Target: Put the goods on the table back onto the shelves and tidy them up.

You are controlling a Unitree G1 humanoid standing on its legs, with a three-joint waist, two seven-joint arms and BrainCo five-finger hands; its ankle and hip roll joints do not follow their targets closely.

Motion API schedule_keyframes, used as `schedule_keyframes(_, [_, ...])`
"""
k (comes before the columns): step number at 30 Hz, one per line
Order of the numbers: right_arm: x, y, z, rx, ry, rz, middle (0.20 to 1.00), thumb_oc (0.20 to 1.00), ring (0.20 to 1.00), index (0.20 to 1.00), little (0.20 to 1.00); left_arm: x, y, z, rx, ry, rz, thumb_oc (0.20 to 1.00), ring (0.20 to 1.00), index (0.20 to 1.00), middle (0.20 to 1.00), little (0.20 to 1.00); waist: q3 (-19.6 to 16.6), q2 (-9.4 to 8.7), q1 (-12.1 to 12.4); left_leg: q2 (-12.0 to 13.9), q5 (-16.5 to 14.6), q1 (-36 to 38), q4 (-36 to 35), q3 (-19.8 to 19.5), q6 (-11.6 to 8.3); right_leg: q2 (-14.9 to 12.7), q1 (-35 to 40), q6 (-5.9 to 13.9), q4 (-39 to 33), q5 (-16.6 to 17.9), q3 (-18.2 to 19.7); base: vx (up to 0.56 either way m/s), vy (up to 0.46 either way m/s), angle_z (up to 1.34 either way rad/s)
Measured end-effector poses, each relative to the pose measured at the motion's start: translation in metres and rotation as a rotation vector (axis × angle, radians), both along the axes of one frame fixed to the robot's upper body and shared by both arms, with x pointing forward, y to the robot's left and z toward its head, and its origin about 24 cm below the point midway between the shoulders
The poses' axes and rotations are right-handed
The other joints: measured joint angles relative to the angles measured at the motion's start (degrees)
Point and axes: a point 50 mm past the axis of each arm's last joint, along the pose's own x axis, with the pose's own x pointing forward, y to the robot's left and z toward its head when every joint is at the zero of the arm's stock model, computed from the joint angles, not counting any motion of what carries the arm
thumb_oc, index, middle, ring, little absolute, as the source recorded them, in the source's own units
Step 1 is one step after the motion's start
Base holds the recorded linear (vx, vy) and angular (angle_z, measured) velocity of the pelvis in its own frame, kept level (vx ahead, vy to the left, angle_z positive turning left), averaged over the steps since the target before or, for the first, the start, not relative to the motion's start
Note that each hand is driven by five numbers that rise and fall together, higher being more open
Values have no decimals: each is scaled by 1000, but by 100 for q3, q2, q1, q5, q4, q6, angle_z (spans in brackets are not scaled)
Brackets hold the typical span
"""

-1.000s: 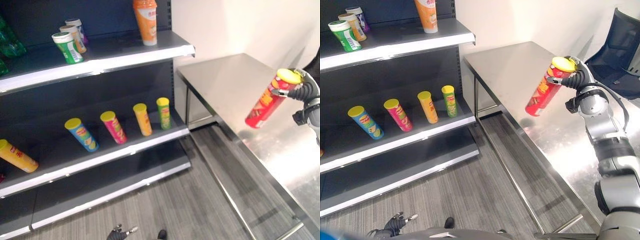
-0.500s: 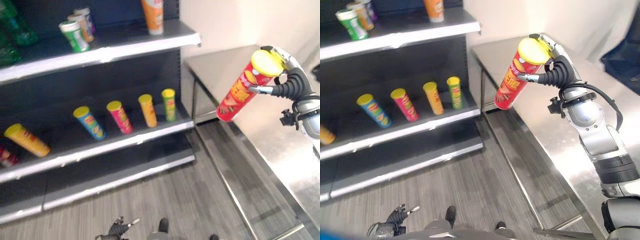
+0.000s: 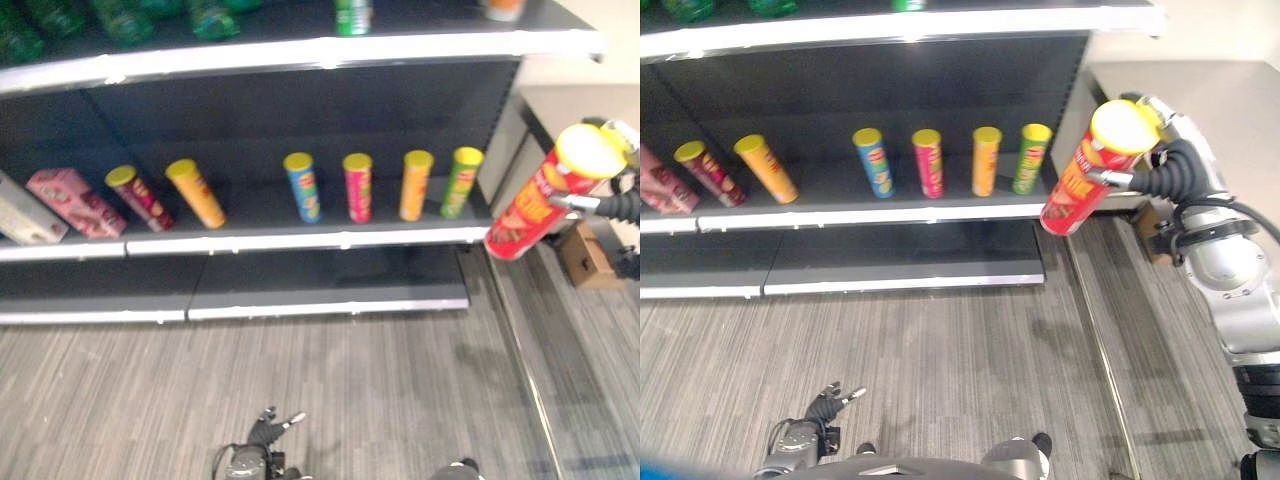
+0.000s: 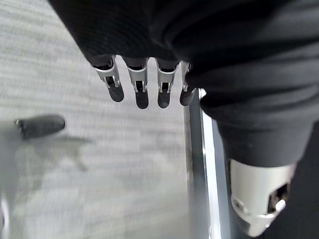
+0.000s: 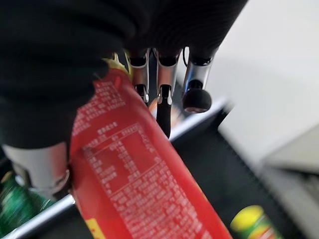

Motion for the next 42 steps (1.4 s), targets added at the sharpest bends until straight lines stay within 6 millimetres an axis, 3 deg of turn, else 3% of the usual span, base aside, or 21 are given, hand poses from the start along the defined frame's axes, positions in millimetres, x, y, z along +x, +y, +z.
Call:
schedule_keyframes(2, [-1,3,-9,38,11,10,200,200,200,200,200,0,11,2,32,7,-7,1000,1000,1000,1000,1000,-73,-144,131,-146,-157,-66,108,18,91,-150,3,-3,9,160,60,35,517,40])
schedule_keyframes(3, [3,9,-28,112,26,5,200,200,200,200,200,-10,33,4,107,55,-32,1000,1000,1000,1000,1000,-217,-407,276,-764,-304,-13,146,-154,470,-942,79,-55,679,482,25,39,626,75])
schedule_keyframes(4, [3,7,-29,110,35,-9,200,200,200,200,200,-13,34,3,113,69,-45,1000,1000,1000,1000,1000,-222,-499,346,-868,-452,-58,254,-105,617,-1014,-9,-42,769,639,226,-1,533,76])
schedule_keyframes(5, [2,6,-28,110,22,-25,200,200,200,200,200,-12,35,3,117,78,-58,1000,1000,1000,1000,1000,-203,-546,374,-963,-723,-321,619,168,971,-1253,-171,-103,1029,692,491,6,265,14])
schedule_keyframes(7, [-1,0,-32,89,29,-65,200,200,200,200,200,-16,24,-1,98,92,-78,1000,1000,1000,1000,1000,-234,-527,200,-1218,-481,-184,332,140,1061,-1552,-788,-99,1870,1231,1344,65,252,31])
schedule_keyframes(8, [-4,-3,-39,76,65,-78,200,200,200,200,200,-17,19,-3,93,103,-101,1000,1000,1000,1000,1000,-242,-323,39,-1051,-486,-152,231,-48,1155,-1246,-1169,221,2313,923,2070,95,130,43])
schedule_keyframes(9, [-9,-4,-49,72,107,-81,200,200,200,200,200,-19,16,-5,89,115,-113,1000,1000,1000,1000,1000,-232,-228,-40,-821,-443,-125,75,-122,1198,-515,-1272,347,2134,-117,2394,92,93,32])
schedule_keyframes(10, [-10,-1,-51,67,119,-69,200,200,200,200,200,-20,18,-5,96,122,-114,1000,1000,1000,1000,1000,-171,-227,-88,-714,-359,-29,-84,-111,1229,45,-1395,283,1819,-560,2421,86,74,14])
schedule_keyframes(13, [-12,7,-38,57,60,-29,200,200,200,200,200,-25,21,-6,103,146,-120,1000,1000,1000,1000,1000,-155,-612,-298,-738,-363,7,-206,-226,1162,1182,-1550,156,476,-680,2367,94,58,20])
schedule_keyframes(14, [-13,8,-35,55,47,-21,200,200,200,200,200,-26,18,-8,94,149,-123,1000,1000,1000,1000,1000,-150,-694,-347,-775,-386,34,-224,-314,1127,1360,-1523,133,210,-699,2403,126,63,61])
schedule_keyframes(15, [-13,8,-34,52,43,-20,200,200,200,200,200,-26,11,-9,75,154,-130,1000,1000,1000,1000,1000,-164,-723,-481,-832,-392,59,-227,-475,1066,1382,-1397,94,177,-643,2456,135,45,68])
schedule_keyframes(17, [-11,7,-32,45,39,-22,200,200,200,200,200,-17,-5,-10,34,127,-149,1000,1000,1000,1000,1000,-132,-739,-417,-1016,-449,-63,276,-434,1018,1277,-1395,110,210,-639,2506,140,20,36])
schedule_keyframes(19, [-12,7,-32,14,59,-17,200,200,200,200,200,-10,-20,-11,3,113,-189,1000,1000,1000,1000,1000,-56,-486,-488,-1065,-678,-122,338,-483,1023,1333,-1175,135,28,-590,2330,89,-20,39])
schedule_keyframes(24, [-12,11,-34,3,84,5,200,200,200,200,200,-13,-16,-9,15,101,-191,1000,1000,1000,1000,1000,-57,-338,-521,-1113,-573,155,-65,-902,1006,1325,-683,-20,-417,-149,1964,206,-101,47])
schedule_keyframes(29, [-3,38,-35,-27,110,136,200,200,200,200,200,-19,-7,-8,27,95,-175,1000,1000,1000,1000,1000,-3,-393,-310,-1075,-629,88,433,-1064,880,1314,-333,-204,-415,-338,1613,185,-124,39])
schedule_keyframes(31, [3,52,-36,-20,111,193,200,200,200,200,200,-15,1,-4,23,65,-109,1000,1000,1000,1000,1000,91,-517,-152,-1037,-940,-465,1750,-1028,421,1319,-291,-294,-424,-472,1630,25,-25,-4])
schedule_keyframes(32, [2,63,-34,-58,120,255,200,200,200,200,200,-5,8,2,30,12,-78,1000,1000,1000,1000,1000,160,-549,121,-931,-853,-1124,3077,-923,294,1336,-201,-416,-416,-462,1592,57,7,-3])
schedule_keyframes(34, [2,65,-29,-61,101,277,200,200,200,200,200,-6,11,2,35,19,-73,1000,1000,1000,1000,1000,216,-484,115,-696,-852,-1242,3342,-896,281,1410,-75,-497,-424,-579,1501,163,55,21])
schedule_keyframes(36, [4,66,-27,-70,103,276,200,200,200,200,200,-13,16,1,44,39,-61,1000,1000,1000,1000,1000,247,-532,191,-442,-956,-1184,3012,-451,346,1441,-63,-619,-447,-627,1486,201,136,11])
schedule_keyframes(38, [7,69,-27,-73,107,290,200,200,200,200,200,-17,21,1,54,51,-61,1000,1000,1000,1000,1000,268,-561,215,-132,-882,-1054,1807,-511,395,1442,-140,-630,-446,-653,1552,146,213,-4])
schedule_keyframes(42, [11,70,-36,-58,144,287,200,200,200,200,200,-25,21,-2,36,68,-27,1000,1000,1000,1000,1000,283,-439,218,470,-326,-1044,-142,-1291,271,1530,-166,-531,-448,-712,1659,147,197,-5])
